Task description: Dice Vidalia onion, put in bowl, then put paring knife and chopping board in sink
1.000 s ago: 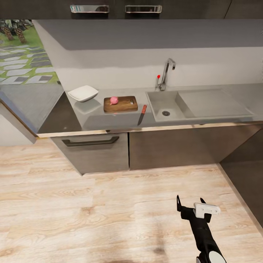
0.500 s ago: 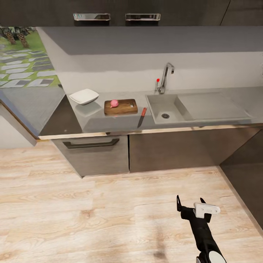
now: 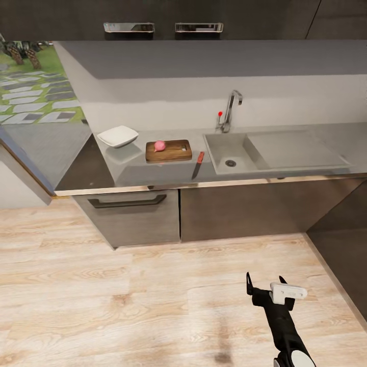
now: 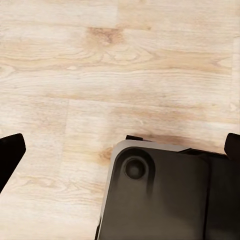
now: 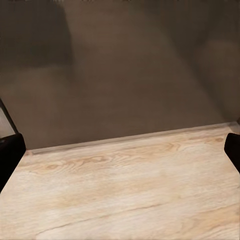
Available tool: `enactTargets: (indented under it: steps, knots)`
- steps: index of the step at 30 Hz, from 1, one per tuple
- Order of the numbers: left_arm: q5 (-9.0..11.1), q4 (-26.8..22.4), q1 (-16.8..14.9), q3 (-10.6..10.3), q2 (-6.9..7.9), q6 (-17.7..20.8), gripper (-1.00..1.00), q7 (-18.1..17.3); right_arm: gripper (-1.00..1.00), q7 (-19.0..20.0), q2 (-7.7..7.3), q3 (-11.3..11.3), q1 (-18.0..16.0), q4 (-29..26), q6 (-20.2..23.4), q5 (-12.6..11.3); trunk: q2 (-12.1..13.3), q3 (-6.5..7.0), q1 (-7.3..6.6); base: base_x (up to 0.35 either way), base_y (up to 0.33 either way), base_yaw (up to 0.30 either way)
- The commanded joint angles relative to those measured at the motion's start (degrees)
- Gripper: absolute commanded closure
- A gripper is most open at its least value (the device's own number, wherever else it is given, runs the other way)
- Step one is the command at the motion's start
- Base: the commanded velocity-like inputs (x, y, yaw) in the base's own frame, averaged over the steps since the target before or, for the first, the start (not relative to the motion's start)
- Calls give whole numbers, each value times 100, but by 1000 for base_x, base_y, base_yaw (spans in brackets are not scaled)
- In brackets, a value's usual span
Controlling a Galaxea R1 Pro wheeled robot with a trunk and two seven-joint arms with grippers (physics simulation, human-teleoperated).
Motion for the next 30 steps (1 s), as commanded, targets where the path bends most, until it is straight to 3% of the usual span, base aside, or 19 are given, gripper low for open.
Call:
enactTargets:
  steps: [1, 30]
  knots:
    - [28, -11, 0, -48, 9, -10, -100, 52, -100, -7, 2, -2, 0, -7, 20, 50, -9, -7, 4, 0, 0, 0]
    - [28, -11, 0, -48, 9, -10, -100, 52, -100, -11, 1, 12, 3, -7, -259, 50, -9, 156, 4, 0, 0, 0]
